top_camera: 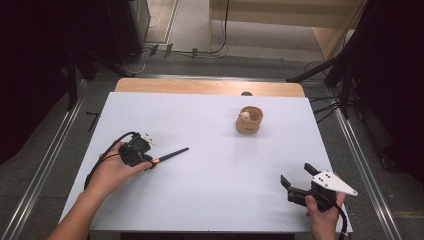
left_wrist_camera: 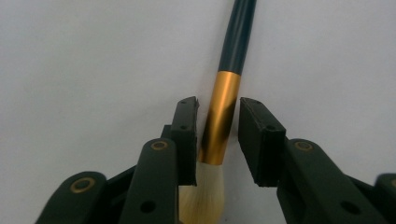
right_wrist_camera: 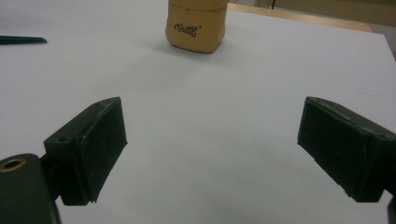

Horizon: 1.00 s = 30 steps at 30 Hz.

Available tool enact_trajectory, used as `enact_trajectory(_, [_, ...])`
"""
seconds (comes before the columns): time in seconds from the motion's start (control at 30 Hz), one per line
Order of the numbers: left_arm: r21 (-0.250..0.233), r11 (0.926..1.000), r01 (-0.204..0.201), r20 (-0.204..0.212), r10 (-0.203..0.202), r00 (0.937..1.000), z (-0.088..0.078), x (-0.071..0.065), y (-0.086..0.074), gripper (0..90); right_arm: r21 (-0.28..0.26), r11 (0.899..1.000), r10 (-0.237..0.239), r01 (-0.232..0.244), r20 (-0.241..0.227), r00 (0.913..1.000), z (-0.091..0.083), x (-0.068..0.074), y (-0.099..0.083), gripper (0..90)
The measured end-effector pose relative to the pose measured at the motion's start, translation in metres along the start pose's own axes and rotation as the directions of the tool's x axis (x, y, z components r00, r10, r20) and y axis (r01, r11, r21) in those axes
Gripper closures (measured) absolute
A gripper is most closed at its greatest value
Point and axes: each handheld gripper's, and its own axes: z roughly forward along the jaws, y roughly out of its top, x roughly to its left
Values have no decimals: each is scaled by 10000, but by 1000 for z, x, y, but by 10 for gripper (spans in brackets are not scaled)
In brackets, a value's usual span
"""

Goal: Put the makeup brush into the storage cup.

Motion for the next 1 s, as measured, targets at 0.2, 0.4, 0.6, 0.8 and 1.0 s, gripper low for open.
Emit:
enact_trajectory(0.2, [157, 9998, -100, -110, 102, 9999, 0, 0, 1, 780, 57, 10000, 25, -25, 12, 10000, 1, 0, 0, 95])
enact_trajectory(0.4, [-198, 9998, 61, -5, -62, 10000, 0, 2, -3, 789, 94, 10000, 4, -5, 22, 10000, 1, 1, 0, 100])
enact_trajectory(0.6, [-1483, 9866, 685, 502, -616, 9968, -8, 2, -11, 790, 40, 10000, 19, -19, -4, 10000, 1, 2, 0, 106])
enact_trajectory(0.8, [-2566, 9621, 926, 958, -700, 9929, -16, -9, -13, 789, 10, 10000, 24, -24, -39, 10000, 1, 3, 1, 113])
enact_trajectory(1.0, [-3261, 9385, 1134, 1184, -785, 9899, -18, -16, -14, 789, -29, 10000, 17, -17, -26, 10000, 0, 5, 2, 119])
